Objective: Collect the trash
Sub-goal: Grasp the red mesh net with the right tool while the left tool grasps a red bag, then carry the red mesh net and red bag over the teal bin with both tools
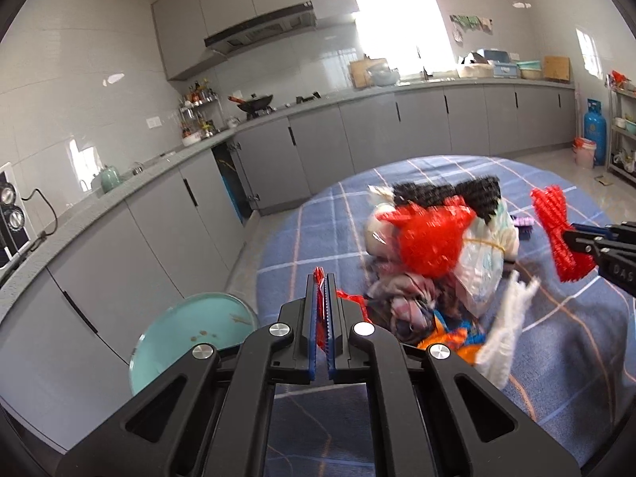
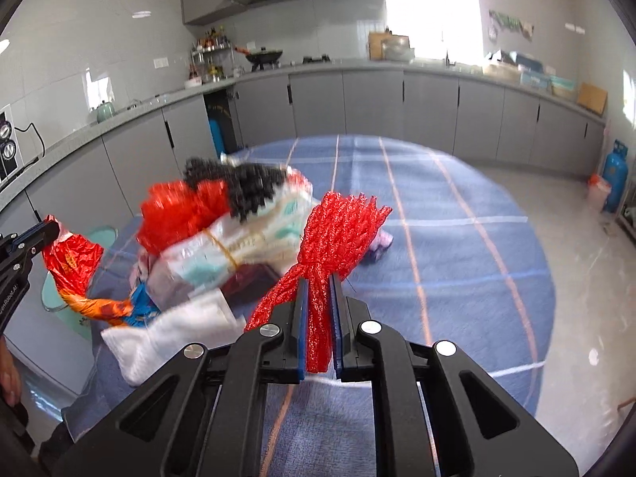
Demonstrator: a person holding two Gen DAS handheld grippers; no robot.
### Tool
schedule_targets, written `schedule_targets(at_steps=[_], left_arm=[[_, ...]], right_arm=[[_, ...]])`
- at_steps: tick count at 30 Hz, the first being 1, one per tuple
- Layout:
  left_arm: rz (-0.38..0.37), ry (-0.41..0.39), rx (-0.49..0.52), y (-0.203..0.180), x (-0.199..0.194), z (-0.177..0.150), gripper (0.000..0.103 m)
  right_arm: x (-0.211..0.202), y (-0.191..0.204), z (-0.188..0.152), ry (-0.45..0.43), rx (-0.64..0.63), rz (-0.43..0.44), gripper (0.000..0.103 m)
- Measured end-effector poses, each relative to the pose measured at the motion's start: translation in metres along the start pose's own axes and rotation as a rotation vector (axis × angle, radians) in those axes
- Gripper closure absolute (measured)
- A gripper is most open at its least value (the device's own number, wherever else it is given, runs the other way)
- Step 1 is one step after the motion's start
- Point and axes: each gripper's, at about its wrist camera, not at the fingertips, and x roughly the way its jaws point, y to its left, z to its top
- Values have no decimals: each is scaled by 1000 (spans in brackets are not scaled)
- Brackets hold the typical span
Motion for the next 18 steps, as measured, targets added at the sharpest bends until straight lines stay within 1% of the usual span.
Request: schedule_targets(at_steps=[4,8,14,18], left_arm=[[27,-35,-6,9,-12,10,100],[48,-49,-17,19,-16,14,100],[62,-35,-28,30,-10,12,100],[81,-44,-35,36,-12,15,100]], right_arm=[[-7,4,8,-28,-21,1,92],[-11,7,9,-43,-41,6,92],[-11,15,12,-48,-65,14,92],[-16,20,16,-70,-83,29,92]])
